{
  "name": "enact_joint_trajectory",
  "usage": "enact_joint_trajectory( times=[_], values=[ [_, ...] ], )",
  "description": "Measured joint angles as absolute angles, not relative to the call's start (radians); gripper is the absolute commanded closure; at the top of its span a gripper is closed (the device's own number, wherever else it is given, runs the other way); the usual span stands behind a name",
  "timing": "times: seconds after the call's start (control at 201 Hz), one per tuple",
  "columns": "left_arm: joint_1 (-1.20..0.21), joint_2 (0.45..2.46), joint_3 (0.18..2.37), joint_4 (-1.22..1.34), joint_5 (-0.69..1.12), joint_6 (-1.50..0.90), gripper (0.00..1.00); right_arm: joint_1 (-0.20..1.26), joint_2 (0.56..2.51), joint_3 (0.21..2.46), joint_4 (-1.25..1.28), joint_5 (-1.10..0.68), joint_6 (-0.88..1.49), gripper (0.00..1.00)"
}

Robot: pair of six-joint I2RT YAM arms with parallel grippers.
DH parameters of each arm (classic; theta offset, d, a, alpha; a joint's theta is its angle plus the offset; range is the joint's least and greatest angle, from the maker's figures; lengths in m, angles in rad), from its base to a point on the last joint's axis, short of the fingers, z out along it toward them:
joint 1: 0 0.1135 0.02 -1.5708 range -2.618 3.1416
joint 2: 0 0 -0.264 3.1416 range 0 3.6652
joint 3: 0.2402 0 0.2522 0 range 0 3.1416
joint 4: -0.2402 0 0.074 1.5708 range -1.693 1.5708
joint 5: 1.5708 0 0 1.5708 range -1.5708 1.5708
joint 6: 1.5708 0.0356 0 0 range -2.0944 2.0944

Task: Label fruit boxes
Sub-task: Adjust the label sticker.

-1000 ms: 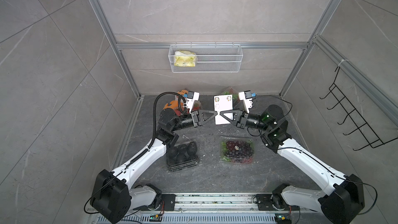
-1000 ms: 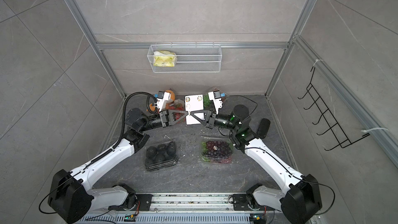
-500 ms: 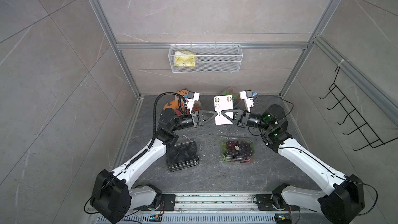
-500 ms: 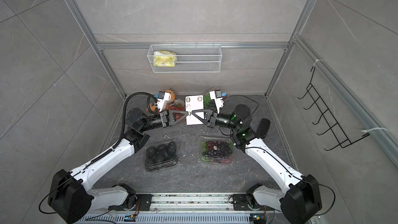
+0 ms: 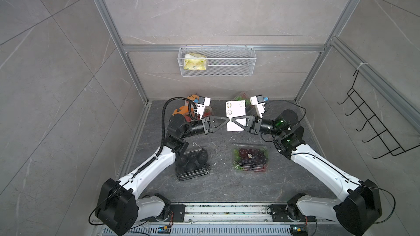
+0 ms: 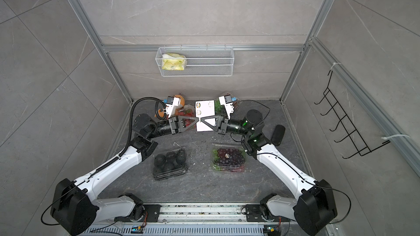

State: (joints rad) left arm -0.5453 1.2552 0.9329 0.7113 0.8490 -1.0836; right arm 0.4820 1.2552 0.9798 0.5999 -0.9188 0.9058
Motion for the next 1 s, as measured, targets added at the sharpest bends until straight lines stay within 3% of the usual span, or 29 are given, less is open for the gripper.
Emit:
enact_joint_trajectory(
  times=[0.194, 0.493, 0.995],
  values=[
    [-0.544, 1.254, 0.933, 0.711, 0.849, -1.084, 1.00, 0.482, 1.253, 0.980, 0.603, -0.925, 0.905, 0.85],
    [-0.540, 1.247, 0.933, 0.711, 0.849, -1.084, 1.00, 0.477, 1.234, 0.979, 0.603, -0.925, 0.905, 0.92],
    [-0.538, 1.247, 0.933, 0.720, 0.859, -1.085, 1.00, 0.476, 1.254, 0.979, 0.638, -0.943, 0.929, 0.87]
  ],
)
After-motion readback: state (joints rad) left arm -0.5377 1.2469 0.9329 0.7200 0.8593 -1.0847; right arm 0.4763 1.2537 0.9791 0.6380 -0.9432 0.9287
